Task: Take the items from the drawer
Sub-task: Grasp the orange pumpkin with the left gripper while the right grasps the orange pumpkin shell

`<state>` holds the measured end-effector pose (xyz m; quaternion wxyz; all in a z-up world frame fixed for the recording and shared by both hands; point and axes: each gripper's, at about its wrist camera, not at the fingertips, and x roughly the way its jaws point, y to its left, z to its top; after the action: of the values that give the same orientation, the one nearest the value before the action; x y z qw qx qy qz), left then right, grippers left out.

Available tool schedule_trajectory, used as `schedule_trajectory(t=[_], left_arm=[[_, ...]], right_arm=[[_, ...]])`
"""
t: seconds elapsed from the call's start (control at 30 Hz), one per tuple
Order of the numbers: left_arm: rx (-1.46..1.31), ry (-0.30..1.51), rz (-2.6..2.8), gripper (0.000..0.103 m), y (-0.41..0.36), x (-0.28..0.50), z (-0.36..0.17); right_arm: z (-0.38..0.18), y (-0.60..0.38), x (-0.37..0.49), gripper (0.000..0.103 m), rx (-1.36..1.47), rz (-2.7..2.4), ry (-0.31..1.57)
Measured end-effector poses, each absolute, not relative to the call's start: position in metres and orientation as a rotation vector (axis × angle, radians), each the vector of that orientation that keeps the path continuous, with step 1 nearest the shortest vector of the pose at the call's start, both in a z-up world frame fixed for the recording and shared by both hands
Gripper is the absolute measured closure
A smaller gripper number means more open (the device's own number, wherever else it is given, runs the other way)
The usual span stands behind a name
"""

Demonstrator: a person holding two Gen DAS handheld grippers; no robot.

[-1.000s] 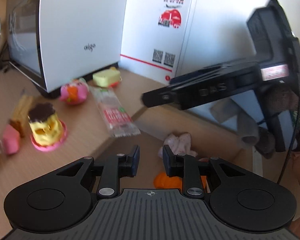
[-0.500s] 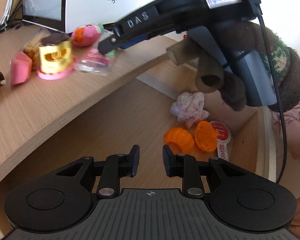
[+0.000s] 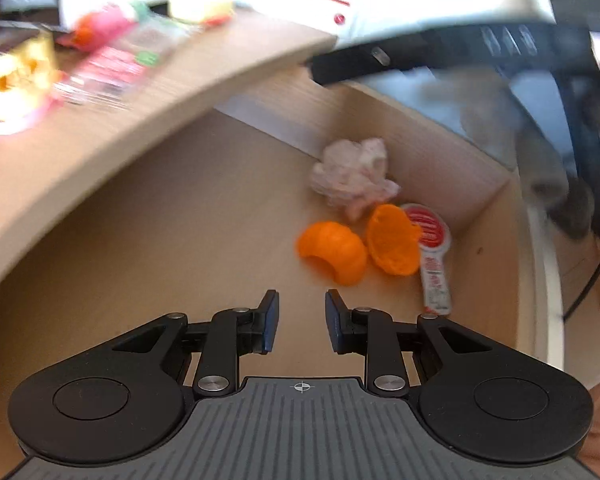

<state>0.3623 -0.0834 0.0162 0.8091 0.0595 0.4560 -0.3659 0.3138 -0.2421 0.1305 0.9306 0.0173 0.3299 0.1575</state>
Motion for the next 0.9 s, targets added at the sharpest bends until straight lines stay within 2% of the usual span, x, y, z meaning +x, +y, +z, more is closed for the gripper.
schedule_trajectory(t=[0.17, 0.27, 0.47, 0.53, 0.57, 0.9], left_arm=[[-0.188, 1.151, -0.764, 0.075, -0.095, 0.394, 0.001], [-0.301, 1.181, -0.7, 0.075, -0.102, 0.408, -0.003], [-0.176, 1.174, -0.63, 0.073, -0.136, 0.414, -0.008], [-0.134, 1.18, -0.616, 0.06, -0.146, 0.414, -0.012], [-0.118, 1.187, -0.608, 0.059, -0.15, 0.414, -0.014], [0.079, 1.101, -0.663, 0.063, -0.172, 0.395, -0.013]], right_arm=[[0.11, -0.258, 0.292, 0.027, -0.022, 0.204, 0.675], [0.116, -0.266, 0.283, 0.027, 0.007, 0.214, 0.635], [0.122, -0.274, 0.277, 0.027, 0.036, 0.227, 0.577], [0.118, -0.274, 0.277, 0.027, 0.022, 0.199, 0.57], [0.117, -0.273, 0.276, 0.027, 0.012, 0.188, 0.566], [0.119, -0.274, 0.272, 0.025, 0.007, 0.184, 0.551]])
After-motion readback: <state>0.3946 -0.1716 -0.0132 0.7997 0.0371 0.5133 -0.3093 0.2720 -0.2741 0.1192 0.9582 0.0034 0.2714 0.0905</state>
